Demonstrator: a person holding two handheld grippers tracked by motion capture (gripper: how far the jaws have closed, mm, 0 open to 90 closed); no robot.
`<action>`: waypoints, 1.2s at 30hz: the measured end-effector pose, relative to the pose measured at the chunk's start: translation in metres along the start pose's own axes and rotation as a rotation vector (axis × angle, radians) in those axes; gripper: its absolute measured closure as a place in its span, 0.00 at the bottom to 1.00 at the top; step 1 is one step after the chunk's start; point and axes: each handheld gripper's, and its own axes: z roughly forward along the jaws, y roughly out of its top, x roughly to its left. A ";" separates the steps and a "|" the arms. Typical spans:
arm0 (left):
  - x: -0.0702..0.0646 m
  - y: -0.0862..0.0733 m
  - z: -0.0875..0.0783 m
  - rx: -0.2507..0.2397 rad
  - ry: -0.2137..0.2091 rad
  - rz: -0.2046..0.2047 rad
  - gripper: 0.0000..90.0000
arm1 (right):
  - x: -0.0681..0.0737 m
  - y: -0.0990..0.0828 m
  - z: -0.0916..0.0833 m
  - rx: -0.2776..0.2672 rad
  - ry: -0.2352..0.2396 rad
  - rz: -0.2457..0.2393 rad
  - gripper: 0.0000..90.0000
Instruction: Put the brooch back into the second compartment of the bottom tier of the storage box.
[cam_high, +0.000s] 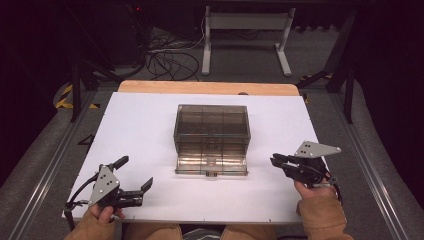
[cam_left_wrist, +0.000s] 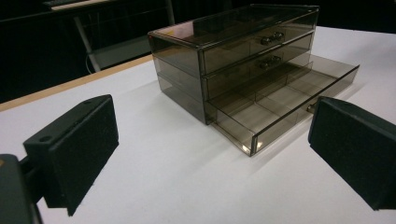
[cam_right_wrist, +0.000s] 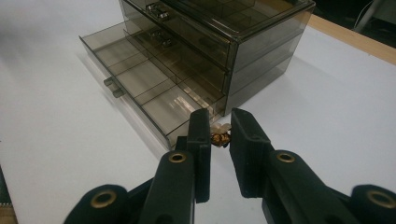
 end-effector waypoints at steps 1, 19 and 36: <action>0.000 0.000 0.000 0.000 0.000 0.000 0.03 | 0.000 0.000 0.000 0.003 0.001 -0.001 0.87; 0.000 0.000 0.000 0.003 -0.001 0.002 0.03 | 0.013 0.023 0.018 0.021 0.023 -0.062 0.87; 0.001 0.000 0.001 0.000 0.001 -0.002 0.03 | 0.036 0.056 0.060 0.016 0.110 -0.122 0.87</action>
